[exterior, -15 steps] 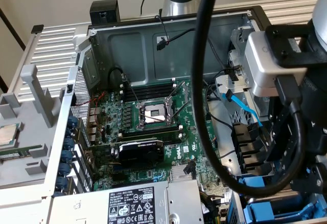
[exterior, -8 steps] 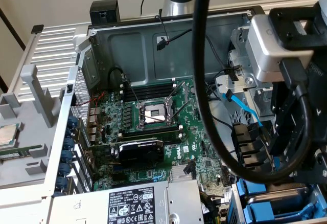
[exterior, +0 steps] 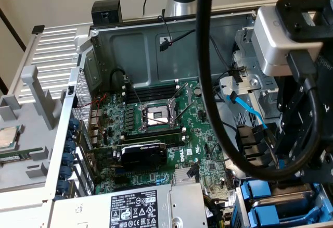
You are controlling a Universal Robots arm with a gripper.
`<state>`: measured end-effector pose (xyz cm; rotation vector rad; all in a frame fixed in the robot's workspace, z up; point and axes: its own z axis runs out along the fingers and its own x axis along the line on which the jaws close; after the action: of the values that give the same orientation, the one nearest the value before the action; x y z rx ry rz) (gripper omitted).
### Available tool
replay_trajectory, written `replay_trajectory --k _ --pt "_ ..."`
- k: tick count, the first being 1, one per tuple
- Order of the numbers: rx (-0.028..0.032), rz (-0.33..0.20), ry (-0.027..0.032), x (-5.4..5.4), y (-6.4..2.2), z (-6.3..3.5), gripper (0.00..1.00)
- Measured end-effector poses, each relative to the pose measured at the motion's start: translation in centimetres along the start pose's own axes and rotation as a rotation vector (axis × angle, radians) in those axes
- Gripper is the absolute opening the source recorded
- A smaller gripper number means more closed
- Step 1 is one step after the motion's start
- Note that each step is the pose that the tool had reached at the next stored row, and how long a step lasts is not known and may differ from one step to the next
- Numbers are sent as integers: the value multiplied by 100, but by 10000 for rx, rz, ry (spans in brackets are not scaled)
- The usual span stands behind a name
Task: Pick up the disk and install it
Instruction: 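Insert the first disk wire, then insert the second disk wire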
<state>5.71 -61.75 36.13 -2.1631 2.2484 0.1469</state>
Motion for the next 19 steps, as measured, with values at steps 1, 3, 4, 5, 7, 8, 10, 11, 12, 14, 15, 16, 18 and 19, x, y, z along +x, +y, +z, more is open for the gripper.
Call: replay_trajectory --k 1,3,4,5,7,8,10,11,12,14,15,16,18,19 --pt "0 -1 0 0 0 0 36" --pt "0 0 -2 0 0 -1 36" --pt "0 -1 -4 0 0 -2 36" --pt "0 -1 -11 -1 0 -2 36" --pt "0 0 -13 0 -1 -2 36" --pt "0 -1 -13 0 -1 -2 36" --pt "0 -3 -14 -1 -2 -1 36" --pt "0 -4 -13 -1 -1 -1 36" --pt "-1 -6 -13 -1 -2 -1 36" --pt "-1 -14 -12 -2 -6 -2 36" --pt "-1 -19 -11 -3 -12 -2 36" --pt "-2 -21 -12 -4 -20 -2 36" --pt "-3 -35 -10 -9 -45 -5 35" --pt "-5 -66 -9 -10 -55 -6 28"
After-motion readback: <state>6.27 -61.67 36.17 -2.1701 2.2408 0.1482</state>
